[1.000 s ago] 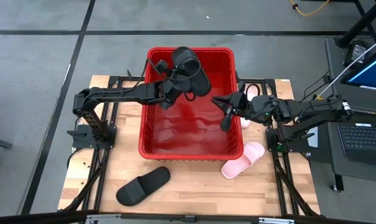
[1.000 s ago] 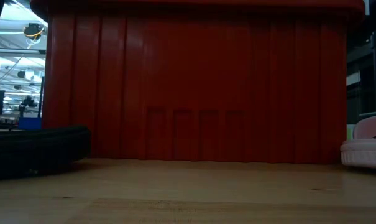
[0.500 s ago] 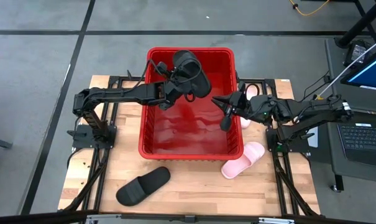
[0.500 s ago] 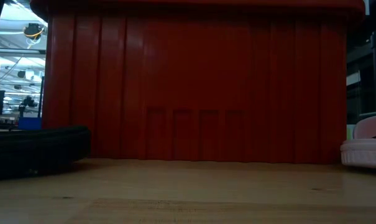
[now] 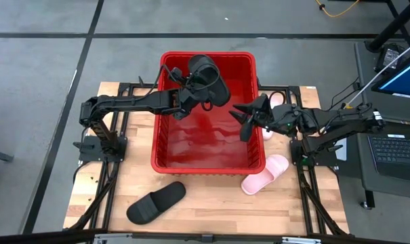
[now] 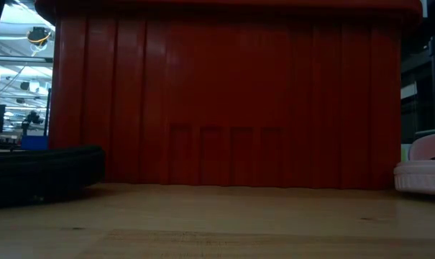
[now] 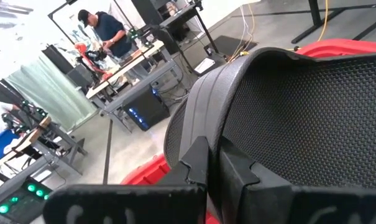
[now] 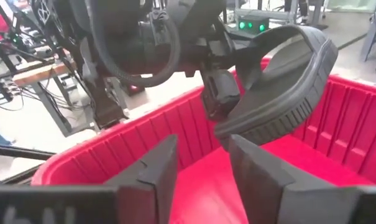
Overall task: Pick and place slides into bin
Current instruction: Put the top left black slide into the red bin
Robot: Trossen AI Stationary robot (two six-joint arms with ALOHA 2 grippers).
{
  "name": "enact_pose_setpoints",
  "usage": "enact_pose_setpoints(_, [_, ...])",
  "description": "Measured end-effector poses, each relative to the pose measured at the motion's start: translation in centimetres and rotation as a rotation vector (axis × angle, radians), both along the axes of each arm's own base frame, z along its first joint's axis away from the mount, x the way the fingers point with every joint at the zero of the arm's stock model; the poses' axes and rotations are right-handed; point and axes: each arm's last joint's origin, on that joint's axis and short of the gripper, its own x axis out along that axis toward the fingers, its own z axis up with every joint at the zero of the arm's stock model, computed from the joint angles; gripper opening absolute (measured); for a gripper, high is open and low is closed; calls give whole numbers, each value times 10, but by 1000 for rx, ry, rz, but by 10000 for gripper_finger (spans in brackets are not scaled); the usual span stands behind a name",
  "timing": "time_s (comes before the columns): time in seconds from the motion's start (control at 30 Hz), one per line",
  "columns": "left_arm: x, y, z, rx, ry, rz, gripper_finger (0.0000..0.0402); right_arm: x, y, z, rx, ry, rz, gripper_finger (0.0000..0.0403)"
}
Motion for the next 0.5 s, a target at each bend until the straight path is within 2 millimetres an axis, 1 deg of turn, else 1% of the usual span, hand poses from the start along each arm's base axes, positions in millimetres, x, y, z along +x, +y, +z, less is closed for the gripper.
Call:
enact_pose_setpoints(0.17, [0,0,0,0,0,-1,6,0,0,0,46,-21,-11,172])
enact_pose_setpoints(0.23, [0,0,0,-1,0,-3,6,0,1,0,-19,10,22,174])
enact_pose_setpoints(0.33, [0,0,0,-5,-1,-11,6,1,2,2,-188,66,105,174])
enact_pose_setpoints(0.43, [0,0,0,-6,-1,-11,6,2,3,7,-291,59,123,174])
enact_pose_setpoints(0.5, [0,0,0,-6,-1,-12,6,3,-2,11,-324,45,107,174])
